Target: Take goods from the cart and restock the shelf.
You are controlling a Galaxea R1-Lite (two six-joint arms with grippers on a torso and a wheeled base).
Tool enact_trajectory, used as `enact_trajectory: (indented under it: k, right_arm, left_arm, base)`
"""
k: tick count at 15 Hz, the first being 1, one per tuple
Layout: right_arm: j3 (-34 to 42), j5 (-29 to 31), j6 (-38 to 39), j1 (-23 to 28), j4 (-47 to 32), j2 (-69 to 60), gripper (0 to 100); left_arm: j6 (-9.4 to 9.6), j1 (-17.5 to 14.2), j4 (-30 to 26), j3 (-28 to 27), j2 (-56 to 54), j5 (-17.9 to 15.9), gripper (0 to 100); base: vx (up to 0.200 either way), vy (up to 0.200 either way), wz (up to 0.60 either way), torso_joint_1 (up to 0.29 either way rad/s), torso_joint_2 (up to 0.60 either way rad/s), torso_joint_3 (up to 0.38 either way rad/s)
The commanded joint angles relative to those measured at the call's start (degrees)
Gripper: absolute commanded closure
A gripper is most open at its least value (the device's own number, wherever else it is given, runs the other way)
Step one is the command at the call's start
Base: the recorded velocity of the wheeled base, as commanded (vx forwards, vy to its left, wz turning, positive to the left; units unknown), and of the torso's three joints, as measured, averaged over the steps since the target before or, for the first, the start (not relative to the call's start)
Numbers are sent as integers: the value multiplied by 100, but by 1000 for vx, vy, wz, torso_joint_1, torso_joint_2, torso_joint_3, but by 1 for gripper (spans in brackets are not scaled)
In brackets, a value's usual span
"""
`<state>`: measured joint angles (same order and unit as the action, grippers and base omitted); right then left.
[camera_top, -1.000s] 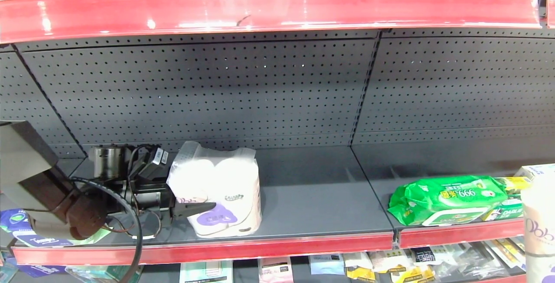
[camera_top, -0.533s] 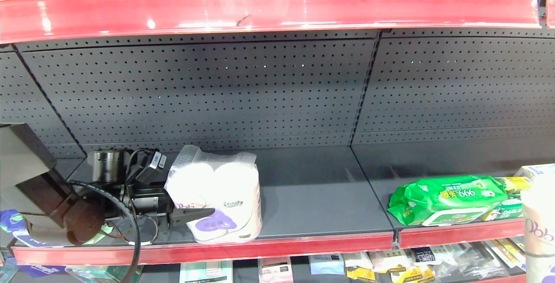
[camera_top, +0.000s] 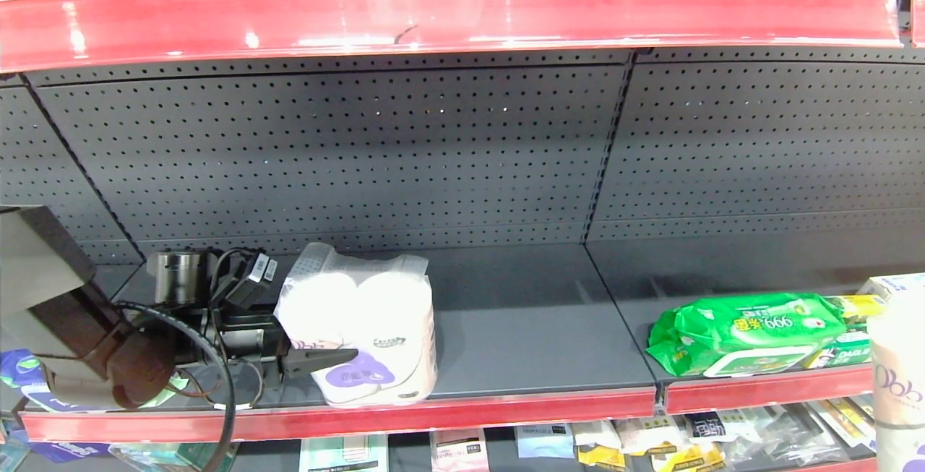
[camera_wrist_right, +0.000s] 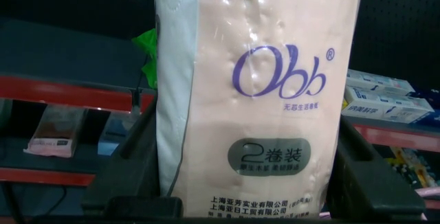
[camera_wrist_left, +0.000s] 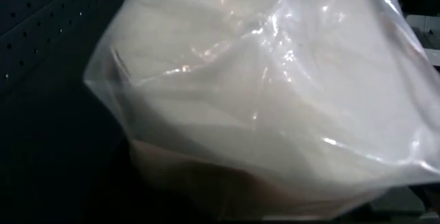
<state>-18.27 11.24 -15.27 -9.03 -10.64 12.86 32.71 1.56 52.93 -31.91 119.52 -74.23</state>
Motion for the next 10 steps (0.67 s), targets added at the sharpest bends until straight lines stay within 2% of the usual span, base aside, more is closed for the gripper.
enact_trajectory:
  k: [1, 10]
  right_arm:
    - [-1, 1, -2, -2, 1, 15, 100]
    - [-1, 1, -2, -2, 10, 32, 100]
  left_arm:
    - [-1, 2, -2, 10, 28, -4, 100]
    - [-19, 2, 147, 142, -7, 14, 100]
  base:
    - [0, 0, 0, 0, 0, 0]
    - [0, 0, 0, 0, 0, 0]
